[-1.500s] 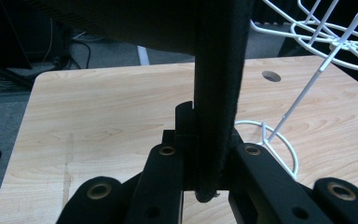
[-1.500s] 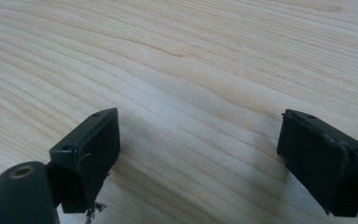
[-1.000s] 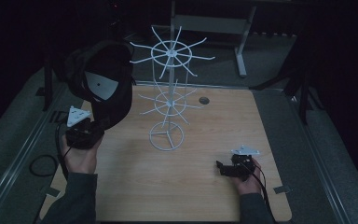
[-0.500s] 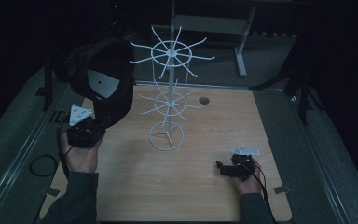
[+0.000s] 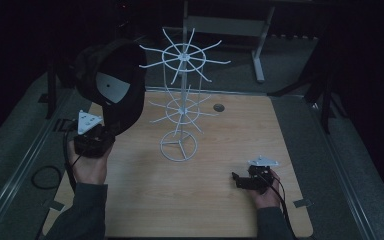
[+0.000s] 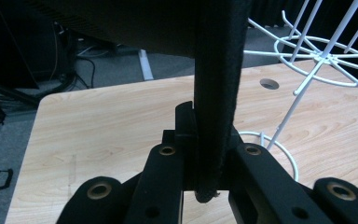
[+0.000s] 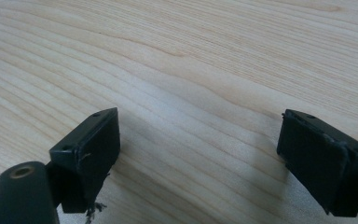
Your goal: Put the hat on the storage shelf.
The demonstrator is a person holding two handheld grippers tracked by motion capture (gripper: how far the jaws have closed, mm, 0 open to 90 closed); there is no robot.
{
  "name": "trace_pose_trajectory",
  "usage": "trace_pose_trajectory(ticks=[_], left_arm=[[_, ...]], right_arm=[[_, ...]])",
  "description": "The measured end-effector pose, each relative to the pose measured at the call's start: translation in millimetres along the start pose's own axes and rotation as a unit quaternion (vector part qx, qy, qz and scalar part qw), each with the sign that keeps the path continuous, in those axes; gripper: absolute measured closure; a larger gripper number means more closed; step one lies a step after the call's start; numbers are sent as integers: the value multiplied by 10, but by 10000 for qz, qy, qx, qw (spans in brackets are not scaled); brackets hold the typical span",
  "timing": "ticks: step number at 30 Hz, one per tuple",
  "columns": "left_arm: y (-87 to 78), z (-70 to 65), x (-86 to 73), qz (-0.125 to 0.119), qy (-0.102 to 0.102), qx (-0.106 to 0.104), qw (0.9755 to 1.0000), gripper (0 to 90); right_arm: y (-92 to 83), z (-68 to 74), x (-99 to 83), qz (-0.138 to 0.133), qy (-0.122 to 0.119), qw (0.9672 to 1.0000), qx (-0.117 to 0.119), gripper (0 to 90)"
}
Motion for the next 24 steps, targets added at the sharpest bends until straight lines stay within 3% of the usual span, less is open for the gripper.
trace_pose_trajectory(ticks=[24], left_arm=[[4,-66,21,-47,305,186,9993,860]], right_arm=[[1,0,0,-4,1,10000,1,129]])
Point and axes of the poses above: each handheld gripper's, and its own axes: y roughly forward along the jaws, x roughly out of its top, z roughly to its left, the point moved 9 cm from there along y, roughly forward along the jaws, and after that the axes turned 5 degrees about -z, right-handed, at the moved point
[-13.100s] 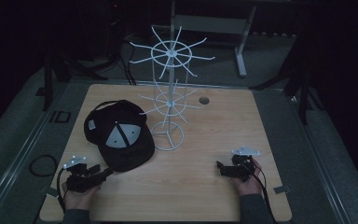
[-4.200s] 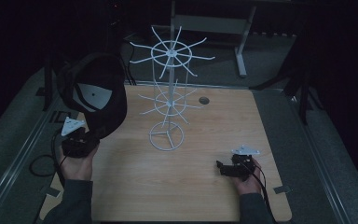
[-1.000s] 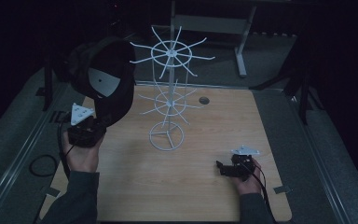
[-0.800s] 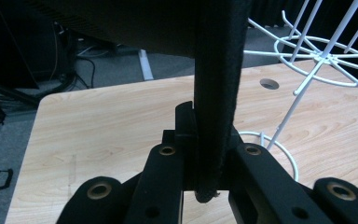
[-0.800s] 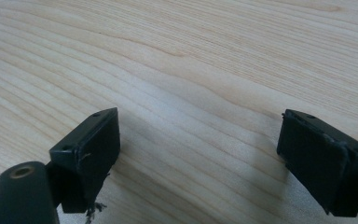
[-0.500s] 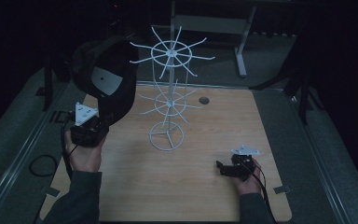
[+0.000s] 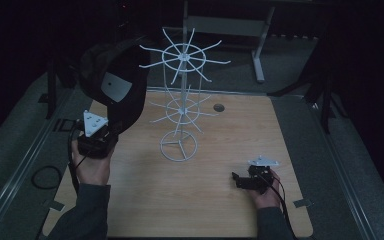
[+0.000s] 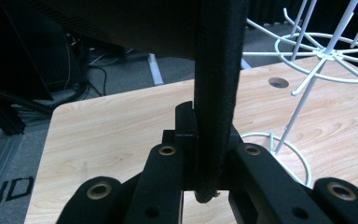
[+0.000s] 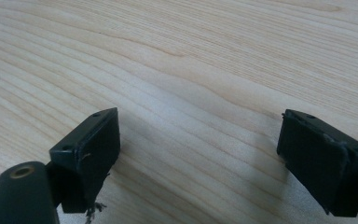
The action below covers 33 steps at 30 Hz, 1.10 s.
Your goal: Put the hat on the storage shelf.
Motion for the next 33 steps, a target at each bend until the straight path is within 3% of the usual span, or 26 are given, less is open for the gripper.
trace_pose_trajectory(ticks=[21,33], left_arm=[[-5,-71,-24,-126,84,-70,9999,860],[18,-135,-78,-177,297,-45,9994,858]], right_arm=[[0,1,0,-3,4,10000,-2,129],[-1,0,0,1,1,10000,0,129]])
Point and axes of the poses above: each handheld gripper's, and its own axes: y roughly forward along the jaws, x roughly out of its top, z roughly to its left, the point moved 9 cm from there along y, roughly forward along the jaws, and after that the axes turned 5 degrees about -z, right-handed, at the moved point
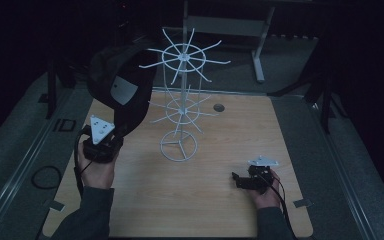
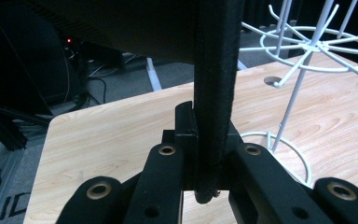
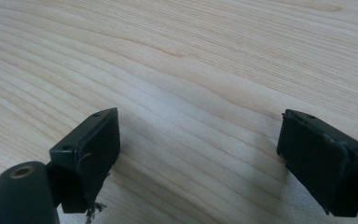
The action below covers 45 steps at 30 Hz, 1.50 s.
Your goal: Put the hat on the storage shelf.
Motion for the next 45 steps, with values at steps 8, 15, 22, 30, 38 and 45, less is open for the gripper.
trace_pose_trajectory(ticks=[8,15,22,30,38,45], left_arm=[[39,-51,-81,172,244,-80,9995,847],[28,-57,-99,147,357,-146,9991,794],[39,-96,-107,150,316,-269,9990,568],[29,-97,-125,148,237,-331,9991,444],[7,-38,-160,128,96,-289,9995,393],[-28,-22,-216,79,43,-366,9993,367]], right_arm=[[-1,0,-1,2,-5,10000,3,129],[0,-3,0,0,-19,10000,-2,129],[1,-2,0,-5,-13,10000,-6,129],[-1,1,-1,7,4,10000,-5,129],[0,-1,-1,-1,-9,10000,-4,129],[1,-2,0,-4,-7,10000,-9,129]])
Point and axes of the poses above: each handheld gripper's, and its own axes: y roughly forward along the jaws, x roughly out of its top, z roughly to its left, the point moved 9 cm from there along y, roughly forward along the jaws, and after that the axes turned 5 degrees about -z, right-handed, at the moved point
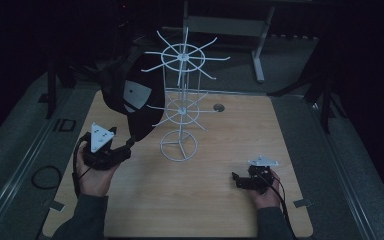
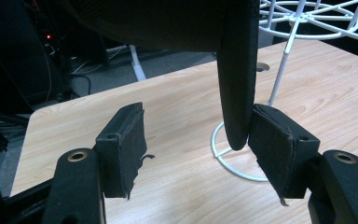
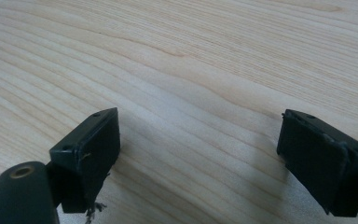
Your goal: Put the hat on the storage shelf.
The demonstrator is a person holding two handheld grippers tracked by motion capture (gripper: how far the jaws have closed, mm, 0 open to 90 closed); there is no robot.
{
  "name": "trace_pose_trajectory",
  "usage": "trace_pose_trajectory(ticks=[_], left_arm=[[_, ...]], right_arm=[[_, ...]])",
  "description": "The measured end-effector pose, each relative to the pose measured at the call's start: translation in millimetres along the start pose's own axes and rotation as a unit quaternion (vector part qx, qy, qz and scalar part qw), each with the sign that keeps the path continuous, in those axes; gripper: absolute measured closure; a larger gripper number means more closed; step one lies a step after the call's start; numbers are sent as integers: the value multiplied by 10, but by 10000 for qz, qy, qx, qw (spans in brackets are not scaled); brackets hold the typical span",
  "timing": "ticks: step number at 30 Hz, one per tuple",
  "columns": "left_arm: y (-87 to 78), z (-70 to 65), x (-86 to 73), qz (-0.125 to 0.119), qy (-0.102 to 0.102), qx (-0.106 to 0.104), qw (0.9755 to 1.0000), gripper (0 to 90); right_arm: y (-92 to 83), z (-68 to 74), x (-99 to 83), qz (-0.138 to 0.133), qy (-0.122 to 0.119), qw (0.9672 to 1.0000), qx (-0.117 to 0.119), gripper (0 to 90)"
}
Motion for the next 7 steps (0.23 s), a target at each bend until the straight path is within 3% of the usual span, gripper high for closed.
trace_pose_trajectory(ticks=[7], left_arm=[[22,-21,-86,88,-58,-46,9999,365]], right_arm=[[0,0,0,-1,-2,10000,2,129]])
Point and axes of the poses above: each handheld gripper's, and its own axes: y roughly forward along the jaws, x roughly out of its top, z roughly to its left, the point moved 9 cm from there along y, roughly forward along the jaws, and after that the axes turned 5 degrees about -z, right-handed, at the moved point
